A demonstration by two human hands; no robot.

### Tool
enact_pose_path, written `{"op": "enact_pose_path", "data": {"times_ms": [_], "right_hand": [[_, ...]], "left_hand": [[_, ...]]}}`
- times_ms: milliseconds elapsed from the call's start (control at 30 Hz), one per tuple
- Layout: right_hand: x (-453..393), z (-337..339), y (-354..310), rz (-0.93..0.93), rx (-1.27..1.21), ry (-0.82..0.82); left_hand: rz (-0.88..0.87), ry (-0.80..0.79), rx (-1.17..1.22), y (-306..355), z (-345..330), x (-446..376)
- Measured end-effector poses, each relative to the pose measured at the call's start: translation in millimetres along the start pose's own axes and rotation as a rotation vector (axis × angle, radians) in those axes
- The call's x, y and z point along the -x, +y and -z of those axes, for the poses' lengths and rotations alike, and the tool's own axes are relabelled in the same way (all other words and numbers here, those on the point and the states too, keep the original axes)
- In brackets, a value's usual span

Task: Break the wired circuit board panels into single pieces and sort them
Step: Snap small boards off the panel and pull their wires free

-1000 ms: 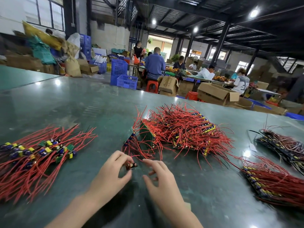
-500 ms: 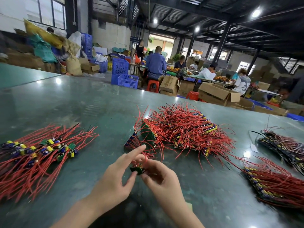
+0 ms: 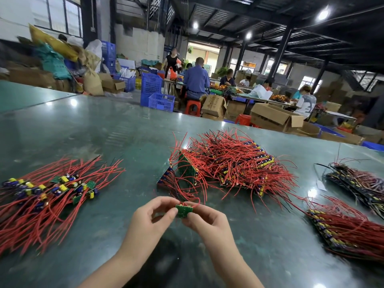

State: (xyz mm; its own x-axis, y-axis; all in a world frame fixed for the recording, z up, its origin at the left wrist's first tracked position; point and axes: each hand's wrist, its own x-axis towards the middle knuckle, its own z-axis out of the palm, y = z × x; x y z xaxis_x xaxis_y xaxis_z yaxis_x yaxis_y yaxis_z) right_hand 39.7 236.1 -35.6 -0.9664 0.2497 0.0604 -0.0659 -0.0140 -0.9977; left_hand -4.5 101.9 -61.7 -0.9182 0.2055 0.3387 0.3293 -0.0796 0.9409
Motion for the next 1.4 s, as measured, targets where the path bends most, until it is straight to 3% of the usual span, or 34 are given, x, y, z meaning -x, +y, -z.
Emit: {"op": "enact_pose_path", "data": {"times_ms": [167, 500, 1000, 1200, 1300, 1400], "right_hand": [[3, -2, -1, 0.033, 0.014, -0.016], [5, 1, -4, 0.146, 0.273, 0.035], [9, -8, 7, 0.255, 0.271, 0.226], [-1, 4, 3, 0.128, -0.071, 0.257], [-1, 4, 1, 0.026, -0.306, 0.144], [3, -3, 4, 0.030, -0.271, 0.024]], "left_hand": [[-0.015, 0.000, -0.003, 0, 0, 0], [0.042, -0.020, 0.082, -1, 2, -1], [-0.065, 0.172, 0.020, -4, -6, 4], [-0.248, 0.251, -0.410, -8, 3, -5], [-0.353, 0.289, -0.579, -3, 3, -3], [-0.504, 0.206, -0.559, 3, 0, 2]]}}
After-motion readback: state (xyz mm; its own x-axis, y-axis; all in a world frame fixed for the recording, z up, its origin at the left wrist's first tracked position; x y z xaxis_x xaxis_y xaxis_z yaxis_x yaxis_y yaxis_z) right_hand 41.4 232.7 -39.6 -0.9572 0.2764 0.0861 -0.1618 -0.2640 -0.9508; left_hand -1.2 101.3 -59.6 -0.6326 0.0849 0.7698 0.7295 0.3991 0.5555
